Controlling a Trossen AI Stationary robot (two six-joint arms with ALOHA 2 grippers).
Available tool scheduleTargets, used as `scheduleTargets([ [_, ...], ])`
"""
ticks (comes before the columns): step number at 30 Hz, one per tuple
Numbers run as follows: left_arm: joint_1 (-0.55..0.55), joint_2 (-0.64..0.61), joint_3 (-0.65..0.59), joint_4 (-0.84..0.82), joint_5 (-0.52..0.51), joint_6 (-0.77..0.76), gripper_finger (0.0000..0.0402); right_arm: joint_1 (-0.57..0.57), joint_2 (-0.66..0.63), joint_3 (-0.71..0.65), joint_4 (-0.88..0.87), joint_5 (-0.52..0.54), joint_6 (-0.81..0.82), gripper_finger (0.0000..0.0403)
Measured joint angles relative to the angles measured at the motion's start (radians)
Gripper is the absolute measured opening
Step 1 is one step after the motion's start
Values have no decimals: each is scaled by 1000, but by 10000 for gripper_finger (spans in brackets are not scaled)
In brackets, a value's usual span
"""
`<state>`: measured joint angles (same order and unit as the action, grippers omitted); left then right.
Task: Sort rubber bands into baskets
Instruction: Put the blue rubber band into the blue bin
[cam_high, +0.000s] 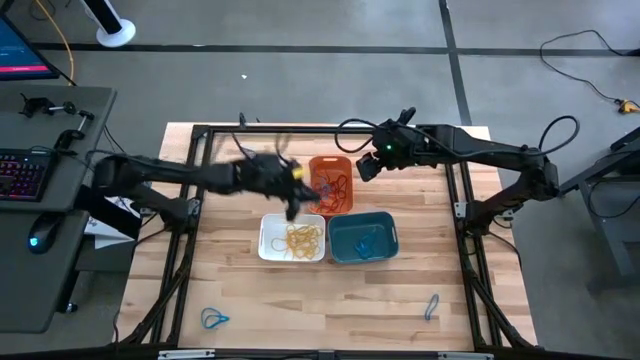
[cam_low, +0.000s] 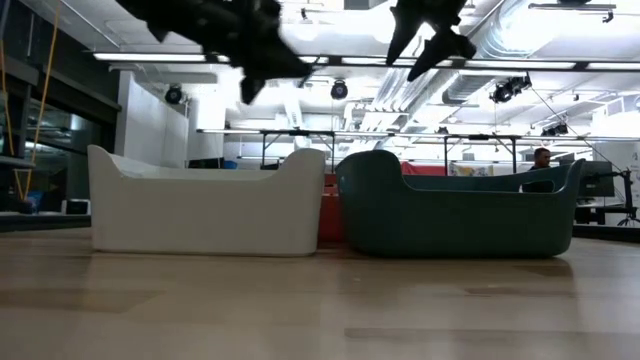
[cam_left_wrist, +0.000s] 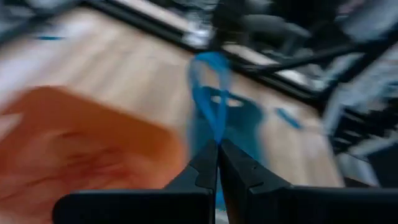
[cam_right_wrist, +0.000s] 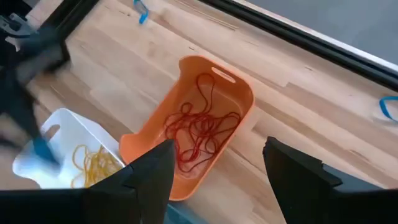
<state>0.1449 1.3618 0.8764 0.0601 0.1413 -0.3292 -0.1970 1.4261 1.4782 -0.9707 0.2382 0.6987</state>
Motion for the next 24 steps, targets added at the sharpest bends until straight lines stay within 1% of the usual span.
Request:
scheduleTargets([
  [4, -132, 147, 0, 210, -10, -63, 0, 0, 0, 0, 4, 5, -24, 233],
  [7, -205, 253, 5, 341, -67, -79, 0, 0, 1, 0, 4, 25, -25, 233],
  [10, -249, 351, 40, 376, -167, -83, 1, 0, 1, 0, 4, 56, -45, 233],
  [12, -263, 412, 75, 375, -200, -100, 6, 0, 1, 0, 4, 69, -53, 233],
  [15, -277, 490, 143, 327, -204, -112, 23, 0, 1, 0, 4, 74, -50, 233],
  [17, -281, 526, 200, 252, -213, -107, 41, 1, 1, 0, 4, 74, -51, 233],
  [20, -285, 558, 294, 124, -249, -105, 80, 1, 1, 0, 4, 65, -49, 233],
  [24, -284, 558, 418, -49, -296, -66, 139, 1, 1, 0, 4, 48, -55, 233],
])
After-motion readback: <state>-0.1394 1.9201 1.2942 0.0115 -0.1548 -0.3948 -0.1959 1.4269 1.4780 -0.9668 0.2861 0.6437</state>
